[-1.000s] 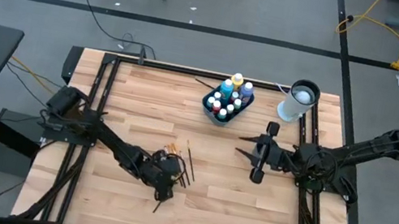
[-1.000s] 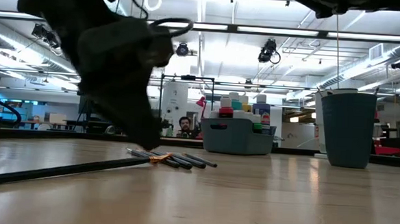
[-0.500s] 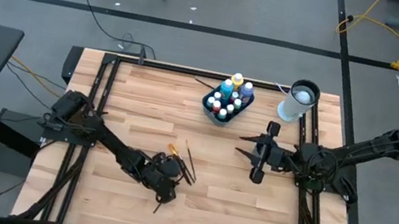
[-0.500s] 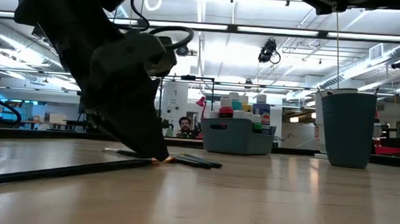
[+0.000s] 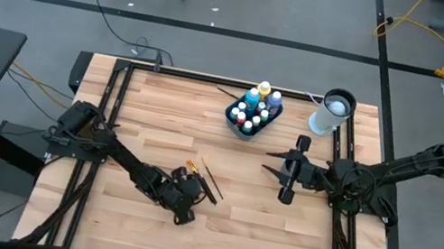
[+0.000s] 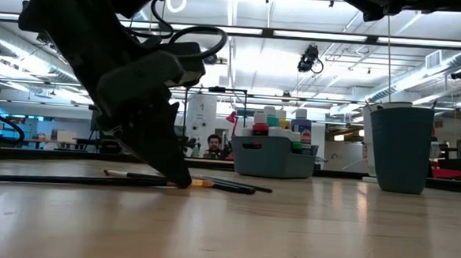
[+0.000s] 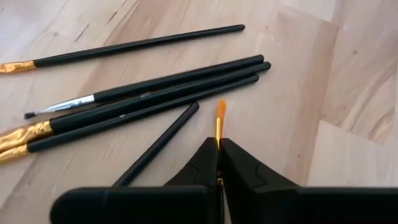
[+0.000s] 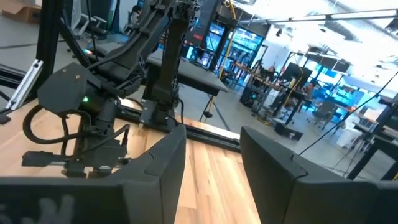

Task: Pick & Place Paint Supplies
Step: Put the golden paint brush into the blue cup

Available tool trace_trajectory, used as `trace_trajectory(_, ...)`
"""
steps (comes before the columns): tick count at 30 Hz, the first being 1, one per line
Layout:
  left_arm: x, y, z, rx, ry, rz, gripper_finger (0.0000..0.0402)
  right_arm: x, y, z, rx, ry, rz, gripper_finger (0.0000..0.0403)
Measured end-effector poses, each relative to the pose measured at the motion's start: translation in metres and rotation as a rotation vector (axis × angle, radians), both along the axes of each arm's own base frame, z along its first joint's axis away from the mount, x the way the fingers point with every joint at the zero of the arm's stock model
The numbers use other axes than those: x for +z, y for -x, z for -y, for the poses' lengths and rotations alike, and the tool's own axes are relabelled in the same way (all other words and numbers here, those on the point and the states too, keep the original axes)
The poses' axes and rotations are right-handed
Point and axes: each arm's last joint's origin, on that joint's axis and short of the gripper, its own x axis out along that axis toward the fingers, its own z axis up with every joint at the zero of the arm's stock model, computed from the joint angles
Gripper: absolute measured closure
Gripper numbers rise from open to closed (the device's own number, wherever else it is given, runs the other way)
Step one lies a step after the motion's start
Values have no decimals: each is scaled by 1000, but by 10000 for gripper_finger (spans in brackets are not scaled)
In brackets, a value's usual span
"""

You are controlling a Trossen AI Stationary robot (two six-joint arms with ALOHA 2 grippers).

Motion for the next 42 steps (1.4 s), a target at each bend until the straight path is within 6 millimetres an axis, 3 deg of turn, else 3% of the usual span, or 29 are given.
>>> trace_trajectory(4,7,-1,0,10,7,35,387,-1,0,0,4,-33,-3,245)
trace_trajectory(7,22,-2,-3,43,-27,81,394,-2,0,0,19,-56,-8,245)
trace_trajectory(14,85,-3,-16,37,-152,272,396,-8,-8,-4,139,-141,-25,245)
trace_trajectory(17,121,-2,-22,29,-236,408,395,-16,-18,-1,129,-177,-36,245)
trace_trajectory(24,179,-5,-27,-144,-364,746,396,-37,-44,5,173,-267,-36,245)
trace_trajectory(29,188,-11,-37,-228,-355,851,393,-40,-63,1,239,-265,60,245)
trace_trajectory(35,190,-15,-52,-226,-359,871,393,-35,-103,-8,296,-303,34,229)
trace_trajectory(42,190,-16,-56,-241,-342,880,396,-28,-134,-11,200,-297,58,205)
